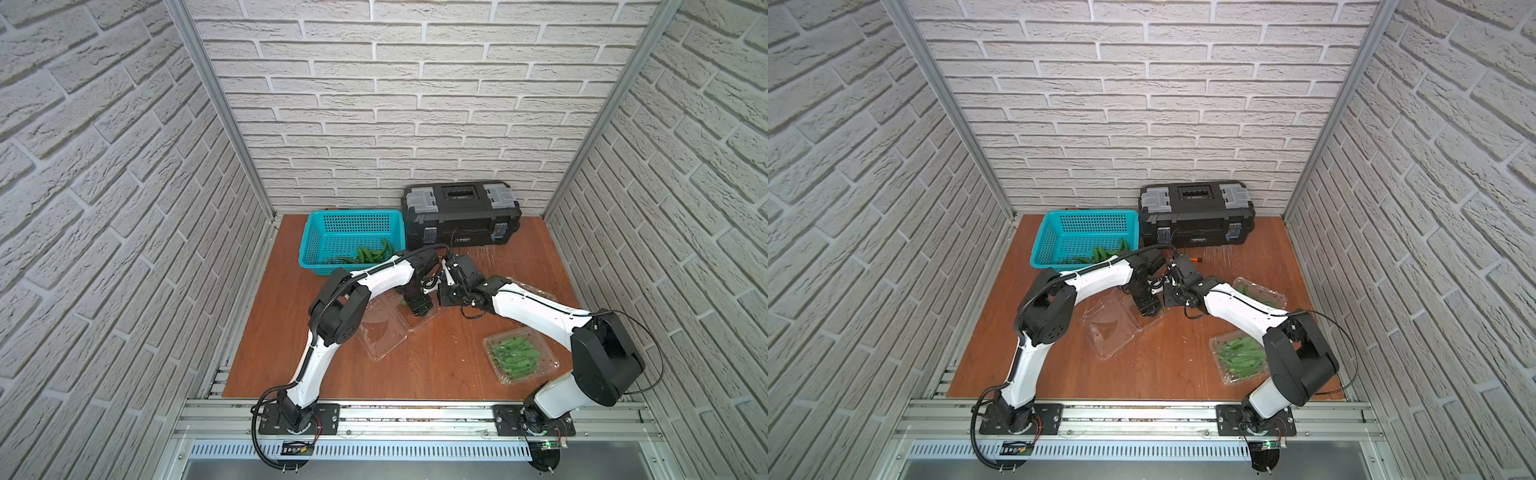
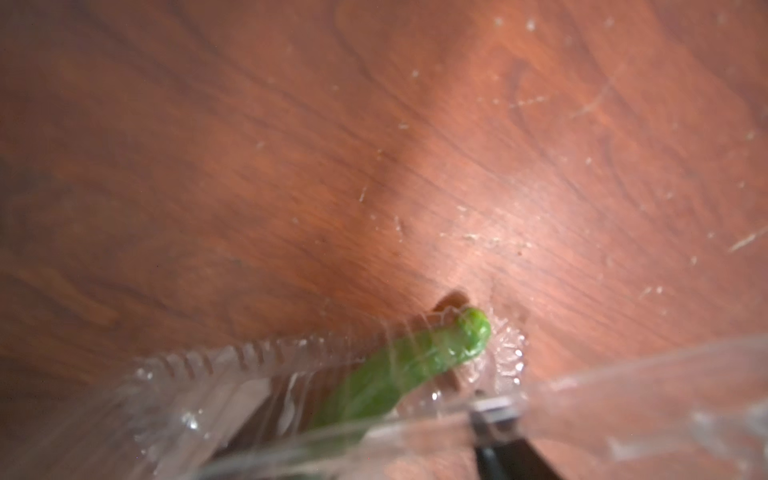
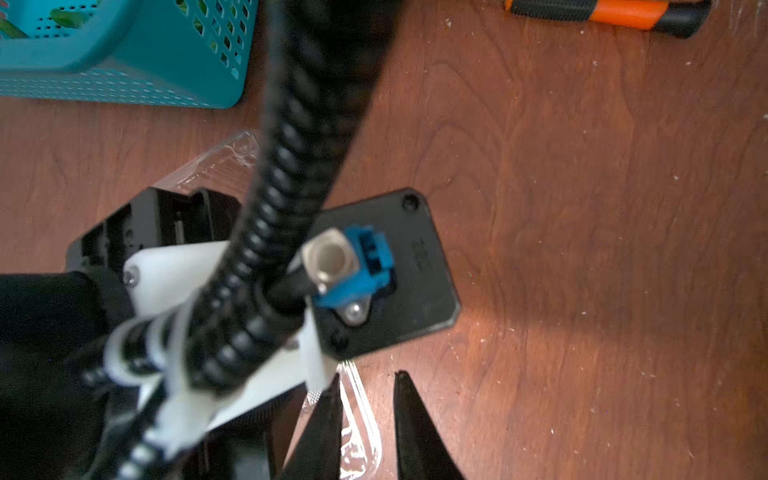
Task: Take small green peppers out of containers
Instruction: Pick up the green pepper from the packing box, then place the green pepper in the basket.
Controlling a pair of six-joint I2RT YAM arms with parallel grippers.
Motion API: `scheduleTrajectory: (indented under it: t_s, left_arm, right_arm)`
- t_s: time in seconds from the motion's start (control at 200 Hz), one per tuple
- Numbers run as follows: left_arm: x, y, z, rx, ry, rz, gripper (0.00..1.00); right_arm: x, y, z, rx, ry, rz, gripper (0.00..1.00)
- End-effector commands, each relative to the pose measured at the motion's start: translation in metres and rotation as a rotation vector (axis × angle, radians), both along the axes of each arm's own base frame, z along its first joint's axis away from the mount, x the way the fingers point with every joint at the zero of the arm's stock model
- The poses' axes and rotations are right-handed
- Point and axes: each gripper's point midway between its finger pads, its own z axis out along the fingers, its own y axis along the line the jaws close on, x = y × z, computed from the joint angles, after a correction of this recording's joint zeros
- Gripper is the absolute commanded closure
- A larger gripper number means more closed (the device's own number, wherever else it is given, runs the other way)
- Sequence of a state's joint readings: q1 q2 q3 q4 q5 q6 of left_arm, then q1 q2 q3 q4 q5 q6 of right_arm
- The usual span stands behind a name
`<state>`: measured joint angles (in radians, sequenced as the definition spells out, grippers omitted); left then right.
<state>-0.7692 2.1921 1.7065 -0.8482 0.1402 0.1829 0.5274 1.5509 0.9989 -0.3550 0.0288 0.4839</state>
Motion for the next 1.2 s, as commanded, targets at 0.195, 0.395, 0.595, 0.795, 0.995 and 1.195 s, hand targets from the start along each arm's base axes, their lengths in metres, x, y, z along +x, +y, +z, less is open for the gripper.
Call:
scheduleTrajectory:
  t_s: [0.195,0.395,0.595,0.795,0.995,1.195]
  left_arm:
    - [-0.004,0.012,0.001,0.018,0.024,0.055,0.72]
    - [0.009,-0.018,0.053,-0.145,-0.088,0.071,1.0]
    - [0.038,-0.015,0.149,-0.467,-0.21,0.196,1.0]
    - [0.133,0.056,0.193,-0.699,-0.257,0.6,1.0]
    - [0.215,0.149,0.156,-0.64,-0.235,1.011,0.52]
    - [0.212,0.132,0.177,-0.666,-0.295,0.947,0.02]
  right_arm:
    - [0.014,0.005,0.01,0.028,-0.044,-0.047,0.77]
    - [0.027,0.0,0.019,0.04,-0.087,-0.132,0.77]
    - [0.032,-0.005,0.036,0.051,-0.139,-0.149,0.77]
    - [0.029,-0.048,0.039,-0.034,-0.144,-0.273,0.77]
    - [0.01,-0.133,0.042,-0.17,-0.107,-0.485,0.75]
    - [-0.032,-0.246,0.041,-0.217,-0.008,-0.817,0.63]
